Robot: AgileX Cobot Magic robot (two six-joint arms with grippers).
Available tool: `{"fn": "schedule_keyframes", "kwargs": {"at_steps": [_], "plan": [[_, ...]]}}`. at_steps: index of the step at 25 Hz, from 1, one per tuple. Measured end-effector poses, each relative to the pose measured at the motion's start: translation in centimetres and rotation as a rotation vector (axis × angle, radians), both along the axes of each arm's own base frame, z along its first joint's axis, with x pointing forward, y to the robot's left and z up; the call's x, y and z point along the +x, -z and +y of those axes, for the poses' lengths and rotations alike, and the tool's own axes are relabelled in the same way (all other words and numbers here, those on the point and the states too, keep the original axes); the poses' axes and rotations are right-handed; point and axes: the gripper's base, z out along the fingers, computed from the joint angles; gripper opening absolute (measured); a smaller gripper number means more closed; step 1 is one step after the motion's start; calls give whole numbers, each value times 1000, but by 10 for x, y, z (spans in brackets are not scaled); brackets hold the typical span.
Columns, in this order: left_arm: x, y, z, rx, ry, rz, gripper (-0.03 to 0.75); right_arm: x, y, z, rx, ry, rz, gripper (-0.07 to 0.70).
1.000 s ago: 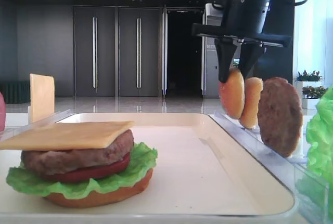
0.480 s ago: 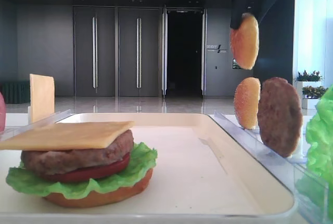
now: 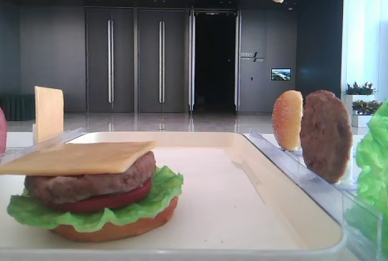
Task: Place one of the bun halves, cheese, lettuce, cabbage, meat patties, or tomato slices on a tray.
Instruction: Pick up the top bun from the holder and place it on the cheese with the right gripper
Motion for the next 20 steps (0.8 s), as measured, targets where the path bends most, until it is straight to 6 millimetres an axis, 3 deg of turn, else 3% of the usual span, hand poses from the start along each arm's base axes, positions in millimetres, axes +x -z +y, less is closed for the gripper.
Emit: {"fn": "schedule_keyframes", "kwargs": {"at_steps": [10, 14, 20], "plan": [[0, 0, 0, 0, 0, 0, 219, -8, -12, -3, 12, 0, -28, 239], [0, 0, 0, 0, 0, 0, 219, -29, -29, -10, 41, 4, -52, 239], [0, 0, 0, 0, 0, 0, 219, -70, -32, -26, 35, 12, -30, 239]]}}
